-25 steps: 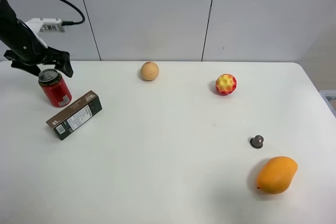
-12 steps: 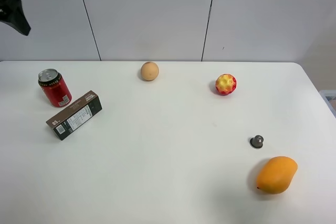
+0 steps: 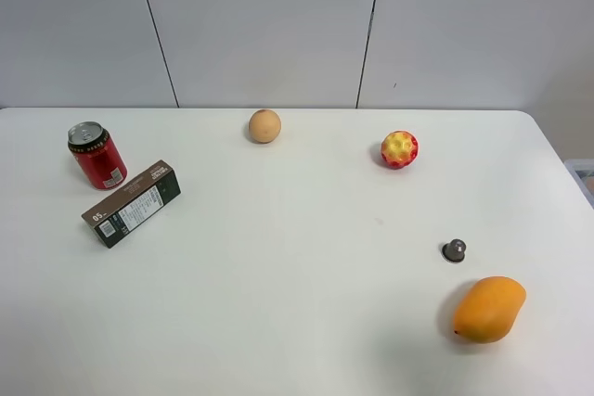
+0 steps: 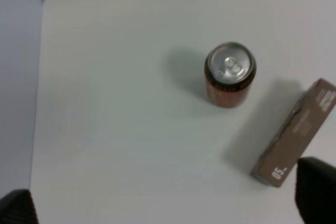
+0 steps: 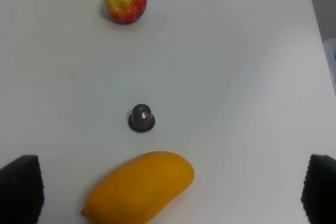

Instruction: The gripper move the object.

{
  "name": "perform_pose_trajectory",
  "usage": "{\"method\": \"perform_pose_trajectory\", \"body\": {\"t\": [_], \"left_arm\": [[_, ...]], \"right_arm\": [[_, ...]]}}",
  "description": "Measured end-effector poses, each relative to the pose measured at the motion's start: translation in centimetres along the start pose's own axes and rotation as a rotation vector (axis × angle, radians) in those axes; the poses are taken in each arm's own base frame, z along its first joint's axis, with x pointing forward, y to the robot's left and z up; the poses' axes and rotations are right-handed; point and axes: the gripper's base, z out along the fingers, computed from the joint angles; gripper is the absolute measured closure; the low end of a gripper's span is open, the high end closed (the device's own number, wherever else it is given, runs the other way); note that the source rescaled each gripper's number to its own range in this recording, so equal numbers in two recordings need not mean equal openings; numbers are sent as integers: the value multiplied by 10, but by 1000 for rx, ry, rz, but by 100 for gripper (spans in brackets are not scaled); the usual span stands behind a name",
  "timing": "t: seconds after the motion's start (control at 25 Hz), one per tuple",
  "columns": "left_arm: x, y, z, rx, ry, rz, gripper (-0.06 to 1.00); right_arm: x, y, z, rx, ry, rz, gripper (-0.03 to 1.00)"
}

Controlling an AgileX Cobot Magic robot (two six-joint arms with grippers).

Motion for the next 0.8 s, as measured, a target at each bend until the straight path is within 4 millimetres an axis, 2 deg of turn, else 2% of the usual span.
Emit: {"method": "perform_pose_trajectory", "body": {"t": [0.12,0.24,0.4,0.48,0.68,0.8], "left_arm": [[42,-3,-29,-8,-77,-31,-3],[91,-9,-46,-15,-140,-41,-3],[154,-17,-57,-17,-244,-57,-3],[179,-22,-59,2,-291,-99,-3],[224,-31,-56,39,-386,-185,-3],[236,-34,-47,41,-349,-186,-3]], "right_arm": [[0,0,0,0,0,0,-3],[0,0,0,0,0,0,-3],[0,0,0,0,0,0,-3],[0,0,0,0,0,0,-3],[0,0,0,0,0,0,-3],[0,0,0,0,0,0,-3]]}}
